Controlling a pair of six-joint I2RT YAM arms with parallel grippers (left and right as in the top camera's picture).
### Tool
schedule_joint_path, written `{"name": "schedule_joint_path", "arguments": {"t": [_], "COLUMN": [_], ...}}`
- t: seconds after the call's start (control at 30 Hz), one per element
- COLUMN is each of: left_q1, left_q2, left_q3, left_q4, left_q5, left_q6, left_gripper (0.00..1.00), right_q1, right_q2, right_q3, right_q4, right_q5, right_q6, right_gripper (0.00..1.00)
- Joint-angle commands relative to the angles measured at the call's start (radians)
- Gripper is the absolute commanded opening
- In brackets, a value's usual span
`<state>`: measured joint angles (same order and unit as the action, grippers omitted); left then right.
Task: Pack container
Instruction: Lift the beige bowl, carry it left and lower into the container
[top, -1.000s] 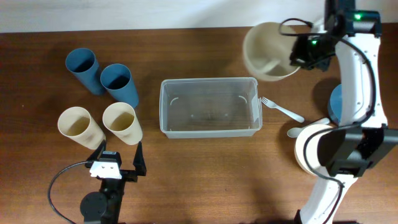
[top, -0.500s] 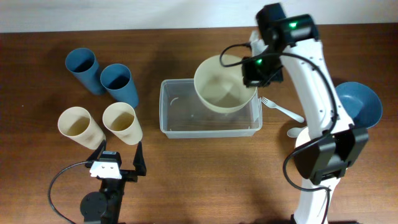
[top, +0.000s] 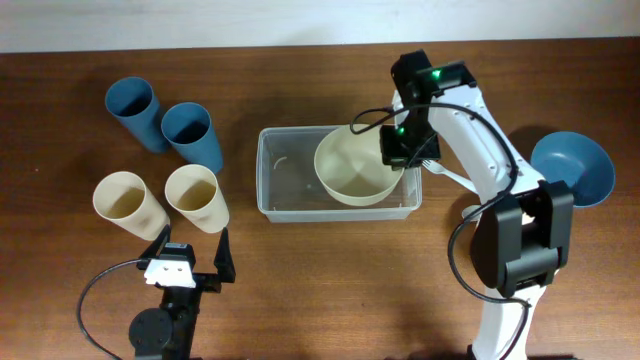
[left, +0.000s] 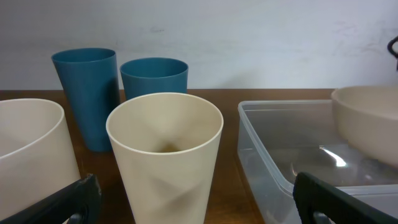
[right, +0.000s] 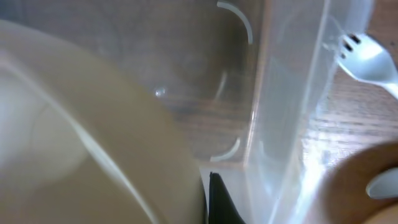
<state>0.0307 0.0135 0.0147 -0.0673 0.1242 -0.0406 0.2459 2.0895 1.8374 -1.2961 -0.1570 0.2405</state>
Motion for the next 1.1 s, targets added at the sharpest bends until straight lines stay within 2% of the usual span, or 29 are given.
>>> {"name": "schedule_joint_path", "arguments": {"t": [0.0,0.47,0.6,0.8,0.93,1.07], "left_q1": [0.006,0.006,0.006,0.006,0.006,0.006], "left_q2": [-0.008,-0.008,-0.008,-0.008,-0.008,-0.008], "left_q3": [-0.006,-0.006,-0.006,-0.006,-0.006,-0.006], "left_q4": [-0.001,-0.001,-0.001,-0.001,-0.001,-0.001], "left_q5": [0.011,0.011,0.011,0.011,0.011,0.011], "left_q6": [0.019,0.019,0.019,0.019,0.019,0.019], "left_gripper": [1.0,1.0,1.0,1.0,1.0,1.0], "right_q1": [0.003,0.003,0.003,0.003,0.003,0.003], "right_q2": [-0.023,-0.023,-0.023,-0.023,-0.023,-0.024], "right_q3": [-0.044,-0.14,-0.14,-0.14,-0.111,-0.008], "right_q4": [0.039,0.157,0.157,0.16,0.143,0.06], "right_q5": [0.008,0.039,0.039,0.038,0.037,0.028], "right_q6": [0.012,0.011,0.011,0.011,0.011,0.002], "right_gripper": [0.04,0.04,0.14,0.16,0.16,0.16]}}
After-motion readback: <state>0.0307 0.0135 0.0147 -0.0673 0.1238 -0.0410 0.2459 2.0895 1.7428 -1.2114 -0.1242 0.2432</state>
